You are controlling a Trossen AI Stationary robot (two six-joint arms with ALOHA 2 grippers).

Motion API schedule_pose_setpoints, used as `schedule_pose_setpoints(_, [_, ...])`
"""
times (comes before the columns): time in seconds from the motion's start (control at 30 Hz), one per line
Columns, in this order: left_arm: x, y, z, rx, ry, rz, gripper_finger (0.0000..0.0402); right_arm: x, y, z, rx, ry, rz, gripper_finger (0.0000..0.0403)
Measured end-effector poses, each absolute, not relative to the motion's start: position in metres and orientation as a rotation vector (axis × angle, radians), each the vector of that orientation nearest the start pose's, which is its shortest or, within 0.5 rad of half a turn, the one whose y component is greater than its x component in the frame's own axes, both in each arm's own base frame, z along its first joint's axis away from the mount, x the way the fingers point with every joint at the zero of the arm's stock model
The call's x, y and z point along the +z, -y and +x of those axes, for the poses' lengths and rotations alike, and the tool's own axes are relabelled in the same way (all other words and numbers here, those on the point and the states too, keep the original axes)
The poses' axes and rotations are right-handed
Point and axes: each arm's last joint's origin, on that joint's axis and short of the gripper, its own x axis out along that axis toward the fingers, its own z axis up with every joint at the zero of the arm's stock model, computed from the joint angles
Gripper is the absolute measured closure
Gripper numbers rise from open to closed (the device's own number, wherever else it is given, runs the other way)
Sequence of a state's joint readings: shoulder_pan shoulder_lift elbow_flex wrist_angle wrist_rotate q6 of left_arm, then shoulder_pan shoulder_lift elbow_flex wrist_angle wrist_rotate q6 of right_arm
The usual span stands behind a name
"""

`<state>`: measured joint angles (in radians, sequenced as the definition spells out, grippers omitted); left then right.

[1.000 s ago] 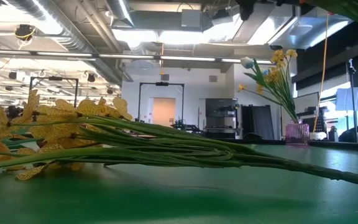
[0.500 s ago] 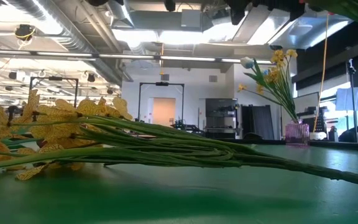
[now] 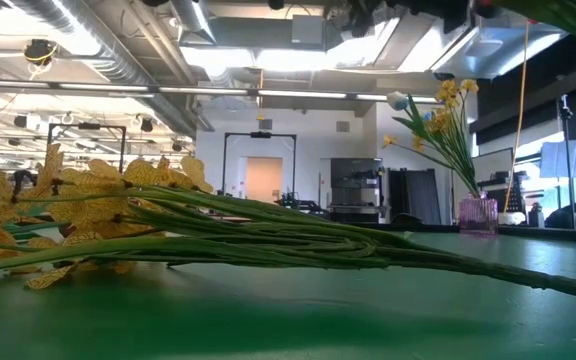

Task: Sort flowers into vase by color
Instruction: Put the orange flowers into the transparent vase

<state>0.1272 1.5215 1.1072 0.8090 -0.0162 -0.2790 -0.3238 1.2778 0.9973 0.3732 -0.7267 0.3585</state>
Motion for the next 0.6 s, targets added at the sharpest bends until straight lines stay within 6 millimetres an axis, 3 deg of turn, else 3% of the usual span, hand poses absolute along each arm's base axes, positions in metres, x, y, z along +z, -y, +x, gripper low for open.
schedule_pose_setpoints(0.4, [0.357,-0.037,0.344,0.071,0.363,-0.260,0.0397,0.359,0.068,0.280,0.399,-0.029,0.265,0.0365])
schedule_pose_setpoints(0.5, [0.355,-0.035,0.345,0.069,0.346,-0.261,0.0397,0.358,0.067,0.280,0.399,-0.039,0.267,0.0390])
schedule_pose_setpoints(0.6, [0.354,-0.034,0.345,0.069,0.333,-0.263,0.0397,0.357,0.067,0.280,0.397,-0.049,0.266,0.0389])
